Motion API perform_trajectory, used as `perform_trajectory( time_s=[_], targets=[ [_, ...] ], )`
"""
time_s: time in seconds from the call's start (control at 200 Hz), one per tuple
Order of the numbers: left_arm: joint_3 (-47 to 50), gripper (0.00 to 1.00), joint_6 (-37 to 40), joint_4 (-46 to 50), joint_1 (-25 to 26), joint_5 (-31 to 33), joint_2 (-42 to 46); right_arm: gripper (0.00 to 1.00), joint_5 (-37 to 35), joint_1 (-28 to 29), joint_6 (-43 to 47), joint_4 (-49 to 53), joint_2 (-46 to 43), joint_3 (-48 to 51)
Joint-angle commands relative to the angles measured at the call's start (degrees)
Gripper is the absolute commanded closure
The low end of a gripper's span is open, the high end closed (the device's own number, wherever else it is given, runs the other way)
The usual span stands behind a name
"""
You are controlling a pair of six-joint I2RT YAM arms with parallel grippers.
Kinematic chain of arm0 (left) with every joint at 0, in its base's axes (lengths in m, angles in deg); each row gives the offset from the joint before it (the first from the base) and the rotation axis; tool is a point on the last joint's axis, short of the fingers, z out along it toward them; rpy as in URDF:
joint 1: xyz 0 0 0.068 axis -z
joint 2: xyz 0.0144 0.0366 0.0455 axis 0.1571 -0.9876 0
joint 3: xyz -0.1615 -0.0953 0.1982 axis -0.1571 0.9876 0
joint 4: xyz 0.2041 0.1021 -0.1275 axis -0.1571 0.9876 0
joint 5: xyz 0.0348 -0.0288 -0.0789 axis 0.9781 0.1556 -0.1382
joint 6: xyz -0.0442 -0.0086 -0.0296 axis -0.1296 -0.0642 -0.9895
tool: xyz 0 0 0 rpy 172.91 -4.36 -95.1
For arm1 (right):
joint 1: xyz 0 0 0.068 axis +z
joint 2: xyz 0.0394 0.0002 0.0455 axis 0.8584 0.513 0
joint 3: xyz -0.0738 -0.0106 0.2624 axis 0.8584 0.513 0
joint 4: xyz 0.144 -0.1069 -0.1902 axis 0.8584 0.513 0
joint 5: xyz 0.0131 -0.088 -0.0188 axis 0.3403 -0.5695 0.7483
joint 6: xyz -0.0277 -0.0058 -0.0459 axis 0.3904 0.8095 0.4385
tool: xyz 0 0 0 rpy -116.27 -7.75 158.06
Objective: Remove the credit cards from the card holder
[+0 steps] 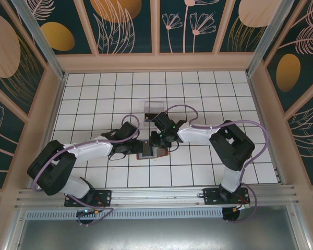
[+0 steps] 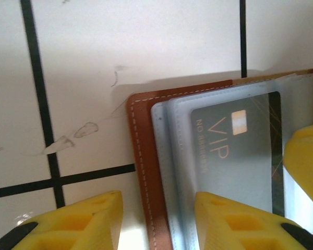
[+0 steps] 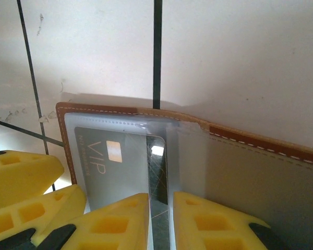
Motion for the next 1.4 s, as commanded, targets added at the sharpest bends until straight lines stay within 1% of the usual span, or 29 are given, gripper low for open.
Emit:
perform_trajectory(
  time_s=[0.0, 0.095, 0.375, 0.656, 0.786, 1.026, 1.126, 1.396],
  targets=[
    [-1.0, 0.61, 0.8, 3.5, 0.2, 1.9, 1.2, 0.80, 1.2, -0.3, 0.1, -1.2, -2.3, 0.7],
    [-0.9, 0.65, 0.6, 3.6, 0.2, 2.1, 0.9, 0.80, 1.5, -0.2, -0.1, -1.6, -2.6, 0.8],
    [-0.2, 0.63, 0.7, 2.0, 0.2, 1.0, 0.3, 0.80, 3.2, -0.2, -0.7, -3.3, -2.6, 1.5],
    [0.2, 0.63, 0.6, 1.8, 0.2, 0.9, -0.1, 0.79, 4.9, -0.2, -1.1, -4.9, 0.5, 1.7],
    [0.3, 0.63, 0.5, 1.8, 0.2, 1.0, 0.0, 0.78, 3.4, -0.2, -0.8, -3.5, 0.7, 1.7],
    [0.1, 0.63, 0.5, 1.8, 0.2, 1.0, 0.1, 0.68, 3.1, -0.2, -0.4, -2.0, 1.6, 1.5],
    [0.2, 0.63, 0.6, 1.9, 0.2, 1.0, 0.2, 0.67, 2.2, -0.1, -0.1, -0.9, 1.6, 1.0],
    [0.3, 0.63, 0.5, 2.1, 0.2, 1.2, 0.5, 0.66, -3.1, 0.3, 0.5, 4.7, -0.6, -0.9]
  ],
)
